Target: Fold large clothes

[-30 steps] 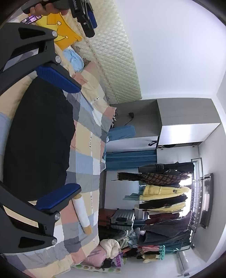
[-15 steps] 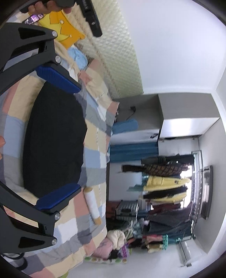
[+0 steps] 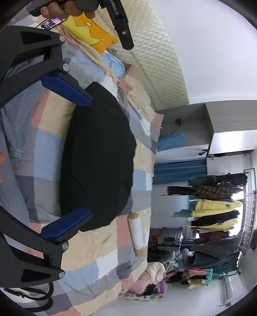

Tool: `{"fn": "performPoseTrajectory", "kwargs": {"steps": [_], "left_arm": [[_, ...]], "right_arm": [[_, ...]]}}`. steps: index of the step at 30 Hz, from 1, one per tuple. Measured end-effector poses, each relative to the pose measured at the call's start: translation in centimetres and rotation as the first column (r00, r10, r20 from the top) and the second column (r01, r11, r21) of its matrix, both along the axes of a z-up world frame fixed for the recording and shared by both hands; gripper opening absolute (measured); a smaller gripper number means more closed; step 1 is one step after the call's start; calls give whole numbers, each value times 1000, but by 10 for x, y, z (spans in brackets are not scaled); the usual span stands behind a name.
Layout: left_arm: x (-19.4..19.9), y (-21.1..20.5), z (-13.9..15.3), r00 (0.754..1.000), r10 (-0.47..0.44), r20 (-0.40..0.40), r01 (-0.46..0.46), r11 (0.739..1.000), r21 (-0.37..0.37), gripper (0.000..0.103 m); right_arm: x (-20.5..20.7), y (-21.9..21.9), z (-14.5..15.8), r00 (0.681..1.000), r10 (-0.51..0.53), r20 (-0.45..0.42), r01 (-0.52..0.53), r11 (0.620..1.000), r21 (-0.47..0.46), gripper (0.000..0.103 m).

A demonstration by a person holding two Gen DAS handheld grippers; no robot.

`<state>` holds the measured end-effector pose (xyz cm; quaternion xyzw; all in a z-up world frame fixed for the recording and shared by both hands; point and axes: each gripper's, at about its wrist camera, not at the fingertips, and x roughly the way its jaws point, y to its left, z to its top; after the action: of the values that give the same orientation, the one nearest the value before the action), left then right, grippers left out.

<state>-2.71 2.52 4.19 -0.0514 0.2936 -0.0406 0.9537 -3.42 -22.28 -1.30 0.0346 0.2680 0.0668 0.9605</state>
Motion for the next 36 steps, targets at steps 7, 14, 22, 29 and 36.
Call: {"fn": "performPoseTrajectory", "kwargs": {"steps": [7, 14, 22, 29, 36], "left_arm": [[3, -5, -21, 999, 10, -39, -9, 1000, 24, 96], [2, -1, -28, 999, 22, -48, -21, 1000, 22, 96], [4, 3, -31, 998, 11, -59, -10, 1000, 16, 96], [4, 6, -29, 998, 19, -53, -18, 1000, 16, 96], [5, 5, -31, 998, 16, -60, -15, 1000, 22, 96]], "right_arm": [[4, 5, -9, 1000, 1, -28, -1, 1000, 5, 103], [5, 5, -14, 999, -33, -26, 34, 999, 15, 103], [6, 11, -17, 998, -38, -42, 38, 999, -2, 103], [6, 12, -17, 998, -38, -42, 38, 999, -6, 103], [6, 12, -17, 998, -39, -41, 39, 999, -6, 103]]}}
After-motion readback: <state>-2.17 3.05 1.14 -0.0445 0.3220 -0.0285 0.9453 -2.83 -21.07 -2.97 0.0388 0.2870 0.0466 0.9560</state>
